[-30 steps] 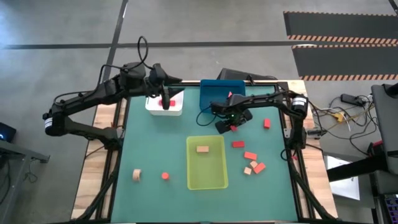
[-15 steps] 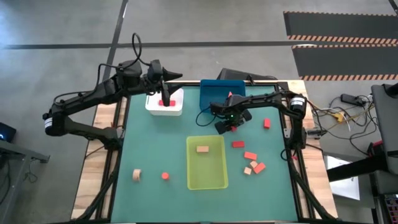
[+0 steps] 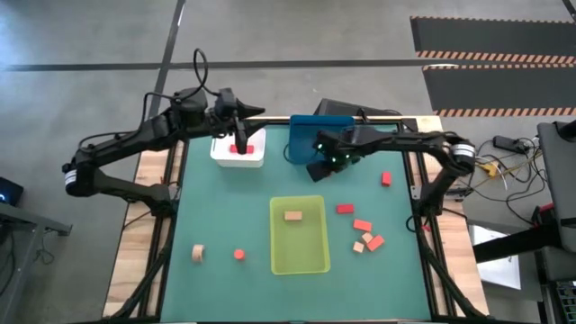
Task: Sort & place blocks by color
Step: Put the red half-cylinder block into the white bin
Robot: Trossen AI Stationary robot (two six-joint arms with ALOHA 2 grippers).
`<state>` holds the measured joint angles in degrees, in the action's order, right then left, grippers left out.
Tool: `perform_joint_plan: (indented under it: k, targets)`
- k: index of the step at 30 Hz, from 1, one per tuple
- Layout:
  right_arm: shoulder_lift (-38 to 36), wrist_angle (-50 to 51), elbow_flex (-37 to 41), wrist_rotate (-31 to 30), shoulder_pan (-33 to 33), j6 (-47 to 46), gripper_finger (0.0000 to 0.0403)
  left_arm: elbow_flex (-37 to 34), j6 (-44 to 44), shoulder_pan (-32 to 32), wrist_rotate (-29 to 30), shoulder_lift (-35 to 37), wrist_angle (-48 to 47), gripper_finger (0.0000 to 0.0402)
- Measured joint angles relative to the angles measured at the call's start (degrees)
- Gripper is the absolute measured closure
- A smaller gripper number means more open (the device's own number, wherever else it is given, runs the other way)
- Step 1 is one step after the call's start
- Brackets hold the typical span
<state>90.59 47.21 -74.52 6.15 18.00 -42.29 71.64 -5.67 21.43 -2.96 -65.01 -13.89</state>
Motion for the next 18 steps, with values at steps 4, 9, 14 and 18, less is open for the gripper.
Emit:
perform_joint_plan:
  k: [4, 9, 14, 18]
  targets:
    - [-5.02, -13.36, -0.02, 6.3, -0.04, 2.98, 0.0277, 0.0, 0.67, -0.06, -0.02, -0.87, -0.02, 0.0233]
    - [-7.67, -30.38, -0.02, 13.88, 0.3, 2.44, 0.0277, 0.0, 2.99, -0.25, -2.9, -1.97, 0.06, 0.0233]
    - [-7.53, -41.63, -0.02, 20.09, 0.53, 1.03, 0.0277, -0.02, 4.56, -0.89, -6.52, -2.1, -0.04, 0.0233]
    - [-6.15, -48.39, -0.02, 26.18, 0.53, -0.29, 0.0277, -0.02, 8.28, -2.14, -6.67, -2.03, -0.19, 0.023]
